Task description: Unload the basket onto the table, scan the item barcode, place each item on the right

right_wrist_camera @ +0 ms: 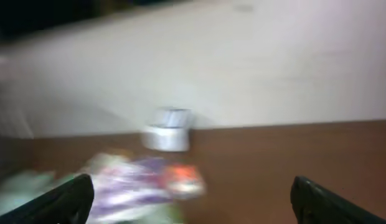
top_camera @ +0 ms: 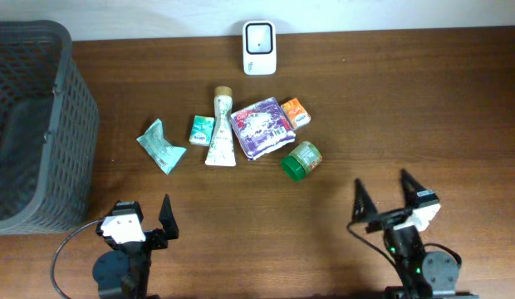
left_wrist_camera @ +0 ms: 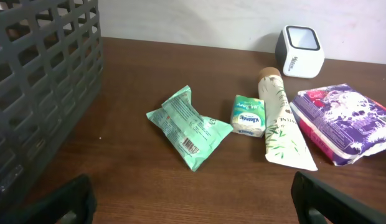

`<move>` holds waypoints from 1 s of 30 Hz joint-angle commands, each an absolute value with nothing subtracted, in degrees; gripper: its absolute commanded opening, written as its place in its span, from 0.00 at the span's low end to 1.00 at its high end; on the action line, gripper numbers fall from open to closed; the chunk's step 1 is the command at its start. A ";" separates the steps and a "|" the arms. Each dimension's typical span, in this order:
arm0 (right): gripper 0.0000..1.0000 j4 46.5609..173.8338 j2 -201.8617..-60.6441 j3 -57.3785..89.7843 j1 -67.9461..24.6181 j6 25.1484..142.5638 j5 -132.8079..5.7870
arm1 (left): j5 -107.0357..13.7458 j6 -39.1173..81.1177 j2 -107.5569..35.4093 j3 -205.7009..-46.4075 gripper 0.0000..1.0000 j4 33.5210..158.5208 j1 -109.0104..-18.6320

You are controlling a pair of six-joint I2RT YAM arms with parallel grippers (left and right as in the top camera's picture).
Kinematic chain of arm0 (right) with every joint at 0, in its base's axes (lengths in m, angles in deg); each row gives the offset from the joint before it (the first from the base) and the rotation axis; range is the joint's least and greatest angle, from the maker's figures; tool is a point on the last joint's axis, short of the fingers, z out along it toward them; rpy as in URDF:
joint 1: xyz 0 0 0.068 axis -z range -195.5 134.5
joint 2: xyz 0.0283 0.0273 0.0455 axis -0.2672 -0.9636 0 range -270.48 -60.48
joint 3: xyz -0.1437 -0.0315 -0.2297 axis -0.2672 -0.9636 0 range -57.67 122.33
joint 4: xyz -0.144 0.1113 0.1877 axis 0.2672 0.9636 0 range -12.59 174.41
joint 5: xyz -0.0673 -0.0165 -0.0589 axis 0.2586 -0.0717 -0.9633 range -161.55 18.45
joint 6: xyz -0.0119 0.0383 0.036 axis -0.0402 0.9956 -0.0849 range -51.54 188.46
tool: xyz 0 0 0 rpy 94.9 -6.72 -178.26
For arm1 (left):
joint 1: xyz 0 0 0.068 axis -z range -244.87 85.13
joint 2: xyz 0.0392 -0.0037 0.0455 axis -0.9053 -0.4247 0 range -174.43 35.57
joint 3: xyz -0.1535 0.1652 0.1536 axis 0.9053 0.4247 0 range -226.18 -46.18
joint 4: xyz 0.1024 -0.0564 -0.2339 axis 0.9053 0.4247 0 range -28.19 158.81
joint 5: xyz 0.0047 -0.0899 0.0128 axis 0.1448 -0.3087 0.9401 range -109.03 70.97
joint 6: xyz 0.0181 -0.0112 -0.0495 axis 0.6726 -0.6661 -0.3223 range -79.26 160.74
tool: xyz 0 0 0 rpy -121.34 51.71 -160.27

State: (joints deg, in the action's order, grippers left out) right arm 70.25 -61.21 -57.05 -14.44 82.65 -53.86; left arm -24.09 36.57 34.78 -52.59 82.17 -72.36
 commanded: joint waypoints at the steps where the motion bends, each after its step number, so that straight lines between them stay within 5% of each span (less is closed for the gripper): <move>1: 0.99 68.44 -60.88 -57.36 -14.75 103.16 -27.44 | -23.70 36.05 35.17 -52.51 0.99 82.52 -72.60; 8: 0.99 40.07 -60.91 -56.20 -14.75 109.69 -35.17 | -23.70 36.05 35.17 -52.51 0.99 82.52 -72.55; 14: 0.99 43.74 -63.66 -41.18 -14.75 102.94 -45.66 | -23.70 36.05 35.17 -52.51 0.99 82.52 -72.55; 18: 0.99 68.70 -72.08 -22.39 -14.75 87.70 -45.05 | -23.70 36.05 35.17 -52.51 0.99 82.52 -72.55; 23: 0.98 117.07 -93.76 8.13 -14.75 76.49 -45.31 | -23.70 36.05 35.17 -52.51 0.99 82.52 -72.55; 30: 0.99 146.91 -115.77 24.78 -14.75 76.40 -39.63 | -23.70 36.05 35.17 -52.51 0.99 82.52 -72.55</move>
